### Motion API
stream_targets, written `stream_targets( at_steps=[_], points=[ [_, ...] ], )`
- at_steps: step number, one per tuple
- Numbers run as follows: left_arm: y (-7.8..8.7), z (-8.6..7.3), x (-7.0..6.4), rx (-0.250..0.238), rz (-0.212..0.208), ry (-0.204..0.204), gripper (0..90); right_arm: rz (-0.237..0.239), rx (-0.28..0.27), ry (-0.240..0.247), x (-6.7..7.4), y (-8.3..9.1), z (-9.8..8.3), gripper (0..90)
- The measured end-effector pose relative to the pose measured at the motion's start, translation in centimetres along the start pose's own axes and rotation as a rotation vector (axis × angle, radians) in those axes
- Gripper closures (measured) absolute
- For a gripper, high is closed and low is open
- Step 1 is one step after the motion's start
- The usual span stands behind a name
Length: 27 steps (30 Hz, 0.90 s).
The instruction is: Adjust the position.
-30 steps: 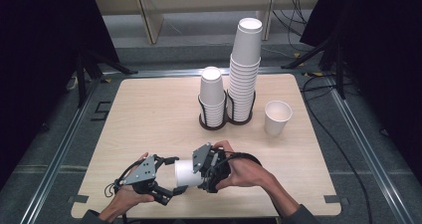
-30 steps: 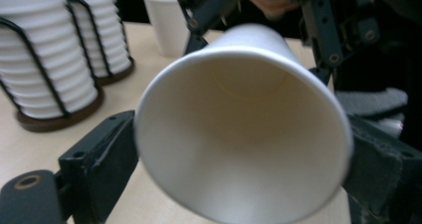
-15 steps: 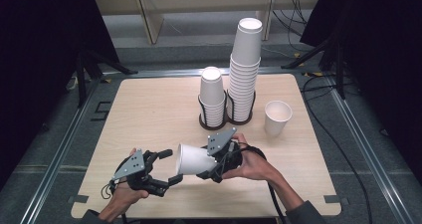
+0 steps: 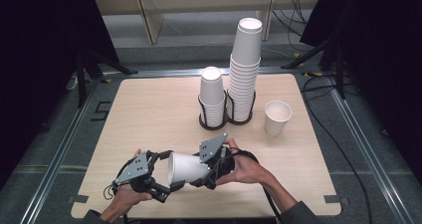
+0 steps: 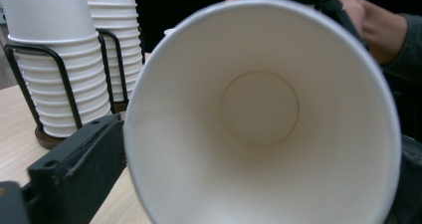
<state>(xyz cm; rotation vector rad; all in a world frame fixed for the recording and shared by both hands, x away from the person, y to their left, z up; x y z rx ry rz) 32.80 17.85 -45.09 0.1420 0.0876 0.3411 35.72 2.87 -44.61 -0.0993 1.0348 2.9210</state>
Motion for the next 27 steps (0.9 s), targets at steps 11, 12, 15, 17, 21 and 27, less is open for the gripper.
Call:
stream_targets(
  at_steps=[11,12,15,17,21,27],
  points=[
    [-0.1,0.0,-0.3,0.044,-0.031,-0.034,13.6,-0.036,0.065,0.019,-0.1,-0.2,-0.5,19.2],
    [0.1,-0.2,-0.2,0.077,-0.022,-0.043,13.9,-0.059,0.093,0.036,-0.1,-0.1,-0.5,19.1],
    [-0.2,-0.5,-0.1,0.105,-0.013,-0.030,14.2,-0.086,0.127,0.094,0.1,0.1,-0.2,18.0],
    [-0.4,-0.7,-0.2,0.128,-0.018,-0.034,14.3,-0.097,0.156,0.117,0.5,0.0,0.0,18.3],
    [-0.8,-0.9,-0.6,0.140,-0.035,-0.046,14.4,-0.117,0.225,0.137,1.0,-0.6,0.0,18.3],
    [-0.9,-1.2,-0.8,0.193,-0.032,-0.061,14.5,-0.128,0.270,0.191,0.9,-1.4,-0.1,19.7]
  ],
)
Point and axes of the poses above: each handheld gripper's, and its own axes: y roughly backward along the jaws, z roughly out of its top, x roughly to its left, the point moved 6 cm from there along -y, roughly forward along the jaws, and after that the axes turned 6 degrees about -z, right-handed, at the moved point
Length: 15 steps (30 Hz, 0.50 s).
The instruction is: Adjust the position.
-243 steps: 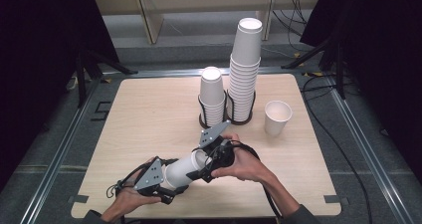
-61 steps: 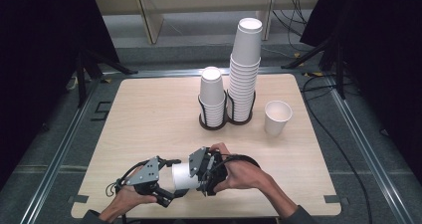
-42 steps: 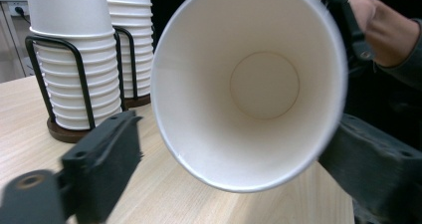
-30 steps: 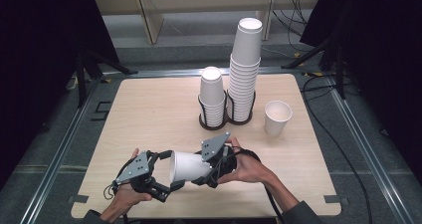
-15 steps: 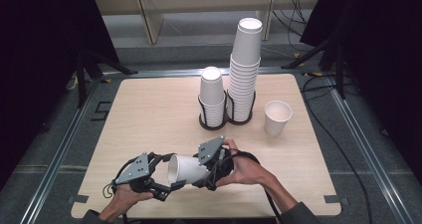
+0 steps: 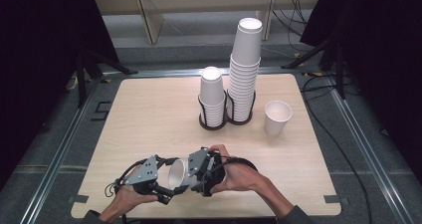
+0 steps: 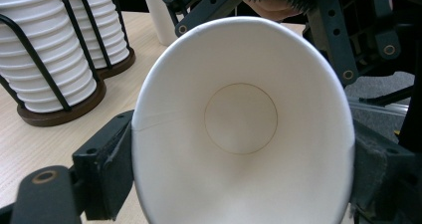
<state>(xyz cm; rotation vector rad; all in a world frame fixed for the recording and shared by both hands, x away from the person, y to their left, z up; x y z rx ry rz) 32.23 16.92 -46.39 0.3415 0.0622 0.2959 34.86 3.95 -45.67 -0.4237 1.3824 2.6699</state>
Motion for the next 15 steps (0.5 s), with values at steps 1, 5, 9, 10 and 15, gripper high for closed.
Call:
stream_targets(
  at_steps=[1,5,9,10,15],
  points=[
    [0.00,0.02,0.01,0.002,-0.001,-0.004,14.5,-0.001,0.010,-0.005,0.00,-0.10,0.02,19.6],
    [-0.06,0.01,-0.13,0.006,-0.006,-0.014,14.4,0.019,0.010,-0.006,0.29,-0.64,0.19,20.7],
    [-0.23,-0.03,-0.06,0.002,-0.001,-0.025,12.6,0.020,0.000,-0.001,0.21,-0.96,0.09,21.5],
    [-0.25,-0.01,-0.05,-0.014,0.001,-0.022,11.5,0.020,-0.005,-0.006,0.21,-0.96,0.04,21.6],
    [0.00,0.30,0.01,-0.071,0.011,-0.002,10.3,0.051,-0.040,-0.067,0.44,-0.77,-0.03,22.0]
  ],
)
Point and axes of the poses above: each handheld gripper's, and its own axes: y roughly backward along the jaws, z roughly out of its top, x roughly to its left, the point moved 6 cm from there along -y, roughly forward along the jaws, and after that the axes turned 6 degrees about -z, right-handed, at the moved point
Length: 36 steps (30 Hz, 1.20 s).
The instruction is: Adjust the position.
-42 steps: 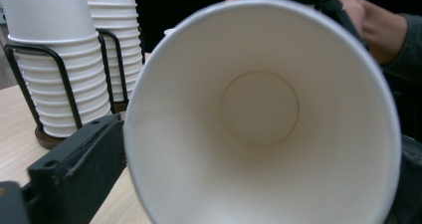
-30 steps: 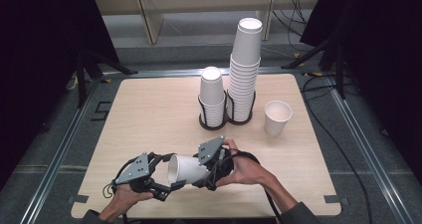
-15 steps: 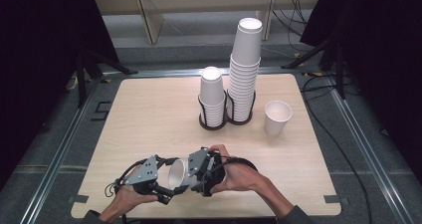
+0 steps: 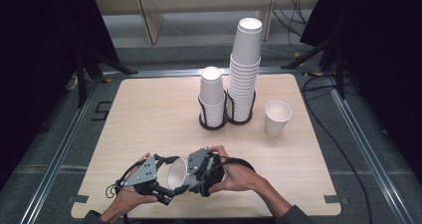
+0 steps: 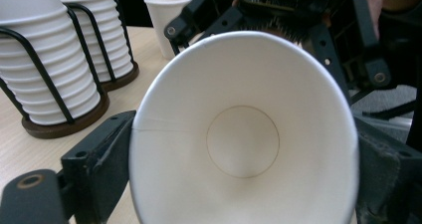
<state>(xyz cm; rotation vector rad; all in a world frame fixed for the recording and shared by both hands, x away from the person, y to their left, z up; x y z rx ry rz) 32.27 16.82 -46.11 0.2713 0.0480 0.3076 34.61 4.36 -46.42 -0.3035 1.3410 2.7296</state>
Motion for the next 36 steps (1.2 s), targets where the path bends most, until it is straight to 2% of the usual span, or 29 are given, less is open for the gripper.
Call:
stream_targets(
  at_steps=[3,4,5,6,7,9,11,15,20,23,29,33,34,35,36],
  points=[
    [0.2,0.3,0.1,-0.040,0.013,0.004,11.1,-0.005,-0.009,-0.024,-0.2,0.2,-0.4,22.3],
    [0.4,0.4,0.2,-0.032,0.020,0.007,11.1,-0.005,-0.017,-0.035,-0.3,0.2,-0.6,22.4],
    [0.5,0.5,0.2,-0.058,0.021,0.008,11.5,0.002,-0.024,-0.051,-0.4,0.3,-0.9,22.3],
    [0.7,0.6,0.3,-0.060,0.027,0.003,14.9,-0.006,-0.019,-0.066,-0.5,0.3,-1.2,22.3],
    [1.0,0.7,0.4,-0.064,0.035,-0.002,14.2,-0.016,-0.013,-0.078,-0.8,0.4,-1.6,22.3],
    [1.3,1.0,0.7,-0.092,0.043,0.016,14.8,-0.022,-0.022,-0.112,-1.1,0.5,-2.3,22.3],
    [1.6,1.1,1.0,-0.109,0.058,0.030,14.6,-0.036,-0.064,-0.156,-1.6,0.7,-3.0,22.1],
    [1.7,1.0,1.5,-0.132,0.074,0.070,14.6,-0.127,-0.162,-0.272,-3.3,1.5,-4.5,21.8],
    [1.7,0.6,2.0,-0.106,0.131,0.087,14.6,-0.244,-0.287,-0.423,-5.3,2.9,-6.5,21.6],
    [1.7,0.3,2.4,-0.097,0.159,0.099,14.6,-0.286,-0.324,-0.474,-5.9,3.8,-7.5,21.4],
    [2.2,0.1,3.4,-0.094,0.237,0.116,14.7,-0.366,-0.363,-0.543,-6.8,5.0,-9.5,21.3],
    [2.5,-0.1,3.8,-0.090,0.266,0.125,14.6,-0.403,-0.399,-0.604,-7.3,5.8,-10.8,21.3],
    [2.5,-0.1,3.9,-0.089,0.273,0.128,14.6,-0.397,-0.412,-0.614,-7.4,5.9,-10.9,21.3],
    [2.5,-0.2,3.9,-0.088,0.279,0.128,14.7,-0.425,-0.403,-0.607,-7.6,6.2,-11.5,21.2],
    [2.5,-0.2,4.0,-0.083,0.284,0.127,14.7,-0.429,-0.403,-0.616,-7.6,6.3,-11.7,21.2]
  ],
)
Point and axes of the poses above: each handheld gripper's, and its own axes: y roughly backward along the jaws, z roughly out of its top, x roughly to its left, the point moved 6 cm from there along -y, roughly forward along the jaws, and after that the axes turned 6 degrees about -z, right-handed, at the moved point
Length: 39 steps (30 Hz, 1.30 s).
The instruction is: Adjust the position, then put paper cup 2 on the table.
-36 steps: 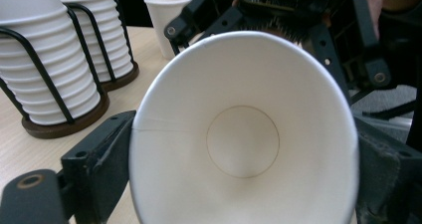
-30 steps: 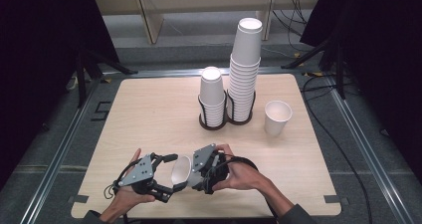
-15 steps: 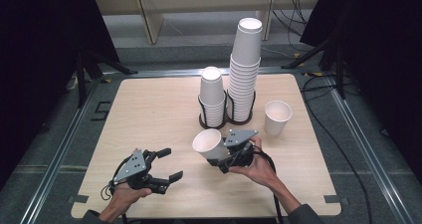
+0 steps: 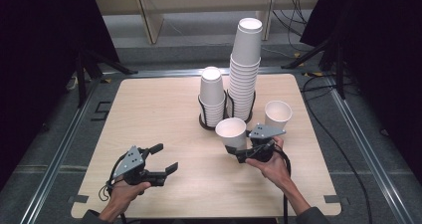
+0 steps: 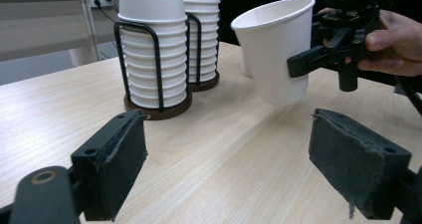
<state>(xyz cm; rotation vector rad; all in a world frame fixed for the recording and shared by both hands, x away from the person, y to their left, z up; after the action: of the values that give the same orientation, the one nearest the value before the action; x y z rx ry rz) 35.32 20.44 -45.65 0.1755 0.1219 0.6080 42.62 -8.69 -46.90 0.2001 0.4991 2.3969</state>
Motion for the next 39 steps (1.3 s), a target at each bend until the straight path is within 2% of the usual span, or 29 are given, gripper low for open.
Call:
stream_targets(
  at_steps=[2,3,4,5,6,7,8,9,10,11,12,14,15,17,18,23,24,25,26,28,30,32,33,34,35,36,37,38,39],
  points=[
    [-0.2,0.1,0.1,-0.026,-0.006,0.004,14.7,-0.019,-0.005,-0.011,-0.3,0.3,-0.2,21.2],
    [0.0,0.0,0.1,-0.005,0.007,0.002,14.7,-0.018,-0.013,-0.014,-0.6,0.4,-0.3,21.2],
    [0.0,0.0,0.2,0.000,0.009,0.001,14.7,-0.018,-0.024,-0.042,-0.7,0.5,-0.4,21.2],
    [0.0,-0.1,0.2,0.002,0.013,0.007,14.7,-0.037,-0.015,-0.037,-0.9,0.8,-0.5,21.2],
    [0.0,-0.1,0.3,-0.002,0.014,0.007,14.7,-0.036,-0.013,-0.049,-1.1,0.9,-0.6,21.1],
    [-0.1,0.0,0.3,-0.024,0.007,0.008,14.7,-0.040,-0.031,-0.045,-1.4,1.1,-0.7,21.1],
    [-0.1,0.0,0.3,-0.027,0.008,0.008,14.7,-0.067,-0.042,-0.039,-1.8,1.4,-0.7,21.1],
    [-0.1,0.0,0.4,-0.029,0.010,0.011,14.7,-0.073,-0.057,-0.052,-2.1,1.5,-0.8,21.1],
    [0.0,0.0,0.4,-0.015,0.018,0.008,14.7,-0.090,-0.051,-0.046,-2.6,1.9,-1.0,21.1],
    [0.1,-0.1,0.4,-0.002,0.024,0.009,14.7,-0.093,-0.051,-0.071,-2.6,2.1,-1.2,21.1],
    [0.1,-0.1,0.4,0.000,0.023,0.008,14.7,-0.099,-0.054,-0.056,-3.0,2.3,-1.3,21.1],
    [0.1,-0.1,0.4,0.005,0.023,0.001,14.7,-0.116,-0.047,-0.080,-3.3,2.7,-1.7,21.1],
    [0.0,-0.1,0.3,0.005,0.023,0.000,14.7,-0.106,-0.043,-0.078,-3.4,2.9,-1.8,21.0],
    [0.0,-0.2,0.3,0.003,0.021,0.002,14.7,-0.130,-0.056,-0.070,-3.8,3.2,-1.9,21.0],
    [0.0,-0.2,0.3,0.004,0.021,0.002,14.7,-0.138,-0.056,-0.047,-4.1,3.5,-1.9,21.0],
    [0.0,-0.2,0.4,0.008,0.023,-0.005,14.7,-0.139,-0.054,-0.100,-4.4,4.0,-2.6,21.0],
    [0.1,-0.2,0.4,0.008,0.022,-0.005,14.7,-0.135,-0.052,-0.092,-4.5,4.0,-2.8,21.0],
    [0.0,-0.2,0.4,0.006,0.022,-0.004,14.7,-0.152,-0.048,-0.098,-4.6,4.0,-3.0,21.0],
    [0.0,-0.2,0.3,0.002,0.020,0.001,14.7,-0.159,-0.047,-0.067,-4.9,4.1,-3.2,20.9],
    [0.0,-0.2,0.3,0.005,0.018,0.002,14.7,-0.159,-0.050,-0.062,-5.1,4.3,-3.4,20.9],
    [0.0,-0.2,0.2,0.009,0.017,0.003,14.7,-0.150,-0.056,-0.091,-5.0,4.4,-3.6,20.8],
    [0.0,-0.2,0.2,0.010,0.015,-0.001,14.7,-0.172,-0.054,-0.057,-5.5,4.2,-3.8,20.8],
    [0.0,-0.2,0.2,0.012,0.016,-0.003,14.7,-0.169,-0.067,-0.066,-5.5,4.3,-3.7,20.7],
    [-0.1,-0.2,0.2,0.011,0.017,-0.003,14.7,-0.153,-0.057,-0.093,-5.3,4.3,-3.8,20.7],
    [-0.1,-0.2,0.2,0.011,0.016,-0.003,14.7,-0.166,-0.067,-0.065,-5.5,4.3,-3.8,20.7],
    [-0.3,-0.1,0.2,-0.018,-0.001,-0.002,14.7,-0.158,-0.068,-0.059,-5.5,4.2,-3.8,20.6],
    [-0.3,-0.2,0.2,-0.010,0.002,-0.004,14.7,-0.139,-0.062,-0.078,-5.2,4.1,-3.8,20.6],
    [-0.3,-0.2,0.2,-0.011,0.002,-0.003,14.7,-0.161,-0.064,-0.050,-5.4,4.0,-3.9,20.6],
    [-0.3,-0.2,0.1,-0.012,0.001,-0.003,14.7,-0.155,-0.049,-0.050,-5.4,3.8,-4.0,20.6]
  ],
)
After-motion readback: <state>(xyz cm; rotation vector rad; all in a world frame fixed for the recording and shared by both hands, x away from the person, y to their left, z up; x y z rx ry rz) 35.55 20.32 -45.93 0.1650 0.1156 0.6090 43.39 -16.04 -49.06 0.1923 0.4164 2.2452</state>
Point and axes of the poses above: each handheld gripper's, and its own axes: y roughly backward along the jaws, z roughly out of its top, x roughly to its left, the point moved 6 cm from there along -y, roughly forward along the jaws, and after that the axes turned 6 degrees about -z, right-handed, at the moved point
